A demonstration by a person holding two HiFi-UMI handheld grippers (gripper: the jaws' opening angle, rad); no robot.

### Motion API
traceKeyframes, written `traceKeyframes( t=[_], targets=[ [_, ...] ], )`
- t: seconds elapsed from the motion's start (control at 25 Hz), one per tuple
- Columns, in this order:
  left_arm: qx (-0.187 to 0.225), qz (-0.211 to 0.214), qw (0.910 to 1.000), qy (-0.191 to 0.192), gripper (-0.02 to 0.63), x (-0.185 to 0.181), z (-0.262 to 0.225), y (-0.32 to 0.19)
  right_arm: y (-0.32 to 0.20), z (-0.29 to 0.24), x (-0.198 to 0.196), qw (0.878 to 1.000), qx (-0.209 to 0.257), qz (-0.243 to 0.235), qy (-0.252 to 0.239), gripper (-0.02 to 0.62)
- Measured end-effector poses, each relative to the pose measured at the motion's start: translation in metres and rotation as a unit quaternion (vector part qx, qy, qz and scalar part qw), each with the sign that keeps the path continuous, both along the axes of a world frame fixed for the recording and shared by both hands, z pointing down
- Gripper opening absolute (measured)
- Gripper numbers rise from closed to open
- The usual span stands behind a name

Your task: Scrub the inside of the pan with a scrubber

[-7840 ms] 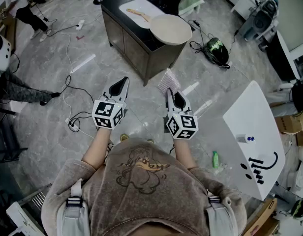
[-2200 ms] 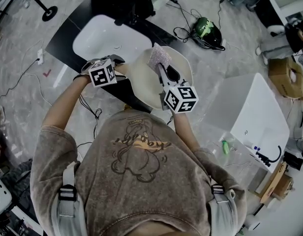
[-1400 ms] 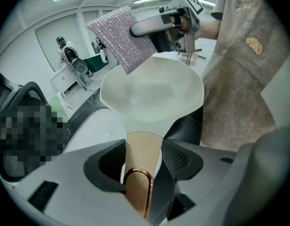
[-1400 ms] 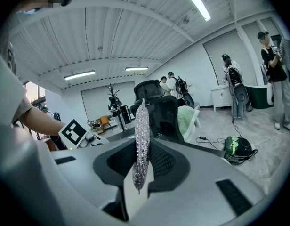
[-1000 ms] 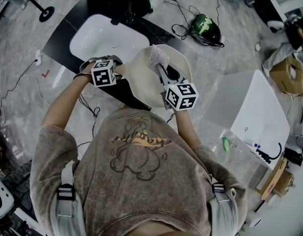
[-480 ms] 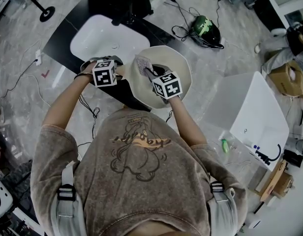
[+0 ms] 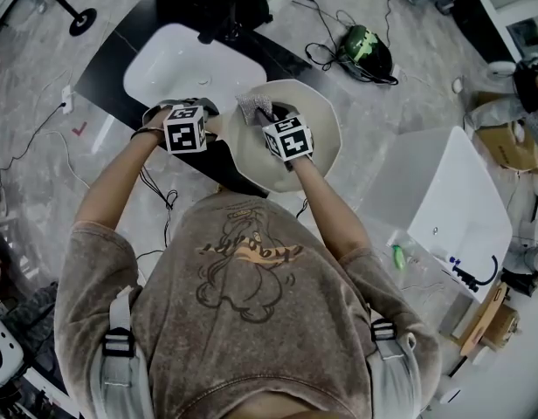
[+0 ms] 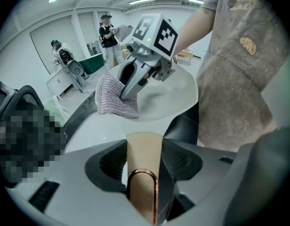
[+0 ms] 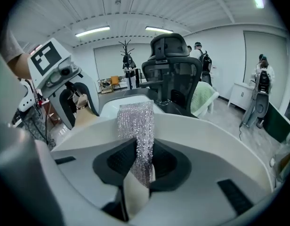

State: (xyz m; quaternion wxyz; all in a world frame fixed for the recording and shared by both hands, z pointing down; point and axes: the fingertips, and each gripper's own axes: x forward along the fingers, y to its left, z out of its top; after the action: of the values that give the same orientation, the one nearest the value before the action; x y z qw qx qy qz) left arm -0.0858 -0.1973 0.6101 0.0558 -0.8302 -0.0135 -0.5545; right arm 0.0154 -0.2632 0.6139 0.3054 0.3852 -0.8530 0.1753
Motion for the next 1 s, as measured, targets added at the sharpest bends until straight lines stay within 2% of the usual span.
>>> traceKeyframes(
  t=[0.28,0.48,0.76,1.0],
  targets=[
    [-0.007,0.010,0.9999,-0.005,0.242,0.000,0.001,0.001,-0.025,0.005,-0.006,0.997,0.039,0.000,0.065,0.098],
    [-0.014,0.013,0.9998,-0.006,0.242,0.000,0.002,0.006,-0.038,0.005,0.002,0.993,0.060,0.024,0.098,0.098],
    [-0.019,0.004,0.9998,0.003,0.242,0.000,0.002,0.008,-0.050,0.009,0.019,0.989,0.068,0.033,0.125,0.098],
    [-0.019,0.000,0.9998,0.006,0.239,0.004,-0.002,0.010,-0.061,0.011,0.049,0.985,0.062,0.058,0.152,0.098]
  ],
)
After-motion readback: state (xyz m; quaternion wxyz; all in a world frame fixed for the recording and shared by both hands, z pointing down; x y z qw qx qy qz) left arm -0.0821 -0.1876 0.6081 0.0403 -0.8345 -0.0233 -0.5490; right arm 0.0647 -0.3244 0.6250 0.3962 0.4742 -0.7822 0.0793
